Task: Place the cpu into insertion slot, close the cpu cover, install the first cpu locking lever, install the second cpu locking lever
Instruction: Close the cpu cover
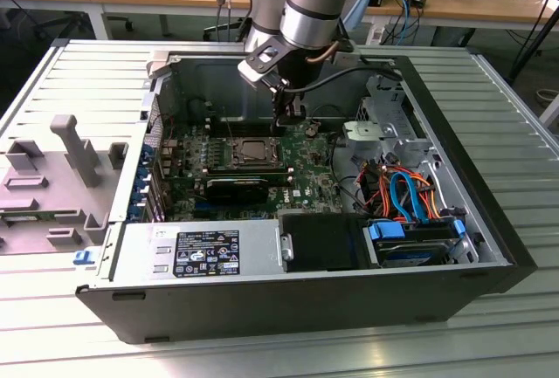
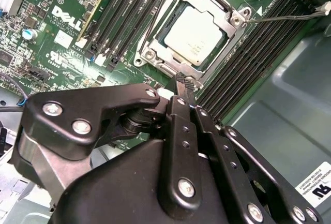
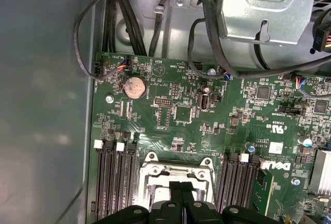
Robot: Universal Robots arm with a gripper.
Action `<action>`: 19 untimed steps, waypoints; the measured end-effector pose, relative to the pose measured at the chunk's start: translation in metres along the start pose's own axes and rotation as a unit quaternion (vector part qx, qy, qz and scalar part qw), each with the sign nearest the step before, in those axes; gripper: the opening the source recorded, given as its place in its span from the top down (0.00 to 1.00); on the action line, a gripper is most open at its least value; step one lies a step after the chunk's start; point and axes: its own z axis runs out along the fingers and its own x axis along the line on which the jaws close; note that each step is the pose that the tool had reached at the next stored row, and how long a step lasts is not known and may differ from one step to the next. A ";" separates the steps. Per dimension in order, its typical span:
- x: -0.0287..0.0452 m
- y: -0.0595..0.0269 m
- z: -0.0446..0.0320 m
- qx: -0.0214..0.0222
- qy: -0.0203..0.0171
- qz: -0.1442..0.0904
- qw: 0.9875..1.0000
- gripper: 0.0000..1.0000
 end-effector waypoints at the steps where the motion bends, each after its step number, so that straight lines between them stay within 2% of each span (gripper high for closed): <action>1: 0.0001 -0.0007 0.0001 0.000 0.000 0.000 1.000 0.89; 19: 0.0009 -0.0078 0.0016 0.000 0.000 0.000 1.000 0.89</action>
